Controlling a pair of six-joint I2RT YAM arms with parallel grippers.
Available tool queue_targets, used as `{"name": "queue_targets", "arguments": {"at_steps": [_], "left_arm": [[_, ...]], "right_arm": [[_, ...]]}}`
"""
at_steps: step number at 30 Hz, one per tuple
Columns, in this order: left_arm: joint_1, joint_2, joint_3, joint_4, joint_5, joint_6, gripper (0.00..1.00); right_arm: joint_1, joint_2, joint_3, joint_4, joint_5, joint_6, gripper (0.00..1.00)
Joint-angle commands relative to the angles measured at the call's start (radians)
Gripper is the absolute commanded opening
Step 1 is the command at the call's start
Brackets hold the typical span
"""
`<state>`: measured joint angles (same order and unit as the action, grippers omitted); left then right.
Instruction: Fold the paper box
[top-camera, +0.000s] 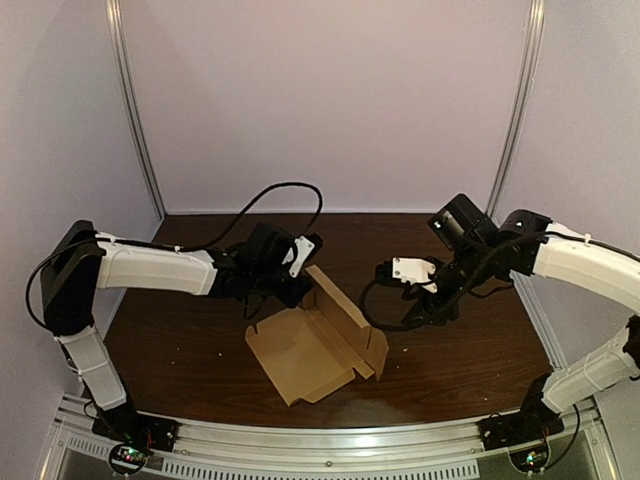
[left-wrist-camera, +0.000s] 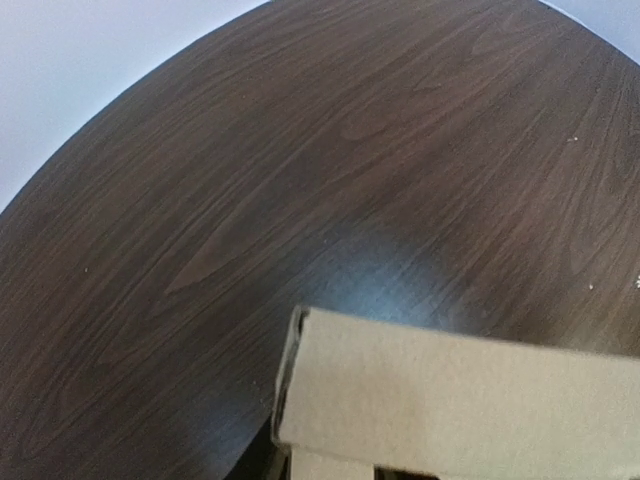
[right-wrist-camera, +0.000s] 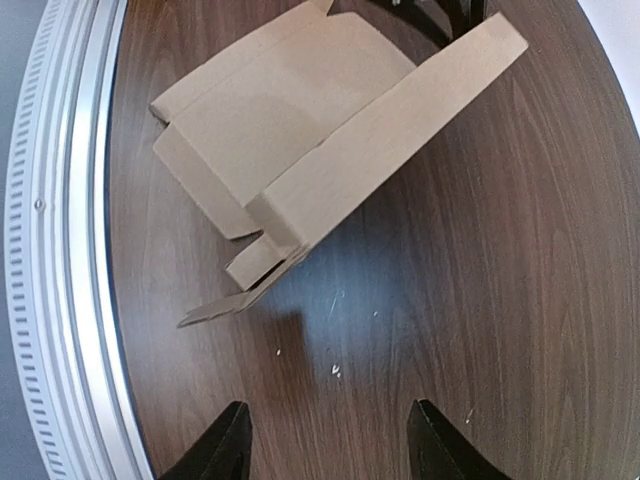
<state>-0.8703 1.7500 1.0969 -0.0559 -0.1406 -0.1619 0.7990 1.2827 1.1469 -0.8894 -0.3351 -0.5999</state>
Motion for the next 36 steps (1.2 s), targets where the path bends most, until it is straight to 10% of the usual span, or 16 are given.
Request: {"name": "queue_targets", "arguments": {"at_steps": [1,10,19,23,29,36], "left_arm": [[-0.003,0.077,0.188,-0.169,0.044,0.046,0.32],[-0.002,0.133,0.410,-0.444,-0.048,0.004,0.42],[-0.003,-0.294,-0.001,-0.541,-0.211,-0.364,0.49],[-0.002,-0.424,-0.151,-0.507,-0.170,-0.462,0.49],[0.008,-0.479,-0.199,-0.564,-0.145,-0.507,0.50],[0.008,-0.515,-0.233,-0.578,-0.158,-0.510,0.50]], "right_arm": [[-0.004,0.106,0.122,-0.005,-0.021,0.126,0.54],[-0.018,0.268,0.332,-0.029,-0.045,0.316,0.58],[-0.007,0.441,0.506,0.006,0.032,0.371,0.56],[0.032,0.450,0.492,0.080,0.025,0.183,0.52],[0.046,0.498,0.571,-0.334,-0.158,-0.443,0.57],[0.049,0.590,0.738,-0.433,-0.141,-0.547,0.60]]}}
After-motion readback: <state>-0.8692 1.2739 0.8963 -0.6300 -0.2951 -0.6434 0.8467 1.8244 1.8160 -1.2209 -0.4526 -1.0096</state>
